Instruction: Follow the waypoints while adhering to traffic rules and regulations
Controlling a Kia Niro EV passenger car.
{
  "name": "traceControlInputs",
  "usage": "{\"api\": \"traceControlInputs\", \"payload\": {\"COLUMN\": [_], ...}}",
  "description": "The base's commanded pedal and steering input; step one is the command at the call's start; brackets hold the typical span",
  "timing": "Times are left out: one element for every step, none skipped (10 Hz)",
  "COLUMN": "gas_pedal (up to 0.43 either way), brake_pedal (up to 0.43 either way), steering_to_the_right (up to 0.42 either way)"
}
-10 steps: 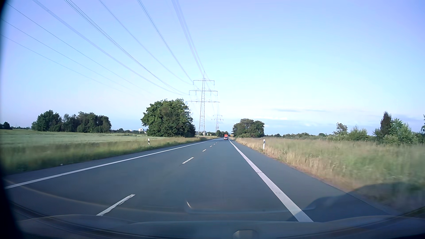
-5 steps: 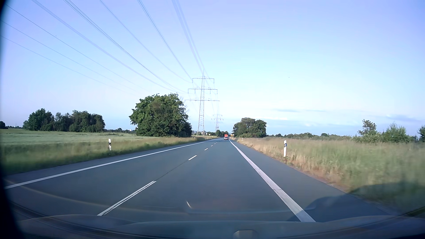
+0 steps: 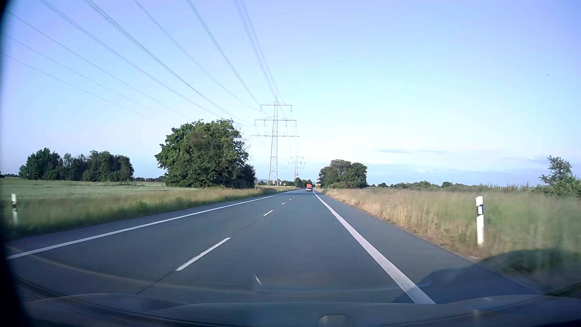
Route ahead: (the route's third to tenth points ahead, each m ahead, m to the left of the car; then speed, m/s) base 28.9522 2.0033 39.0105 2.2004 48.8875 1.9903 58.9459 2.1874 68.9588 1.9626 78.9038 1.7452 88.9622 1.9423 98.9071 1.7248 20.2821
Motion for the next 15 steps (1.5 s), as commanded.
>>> {"api": "traceControlInputs", "payload": {"gas_pedal": [0.098, 0.098, 0.098, 0.098, 0.098, 0.098, 0.098, 0.098, 0.098, 0.098, 0.098, 0.098, 0.098, 0.098, 0.098], "brake_pedal": [0.018, 0.024, 0.018, 0.024, 0.018, 0.018, 0.018, 0.024, 0.018, 0.024, 0.018, 0.024, 0.018, 0.024, 0.018], "steering_to_the_right": [0.001, 0.001, 0.001, 0.001, 0.001, 0.001, 0.001, 0.001, 0.001, 0.001, 0.001, 0.001, 0.001, 0.001, 0.000]}}
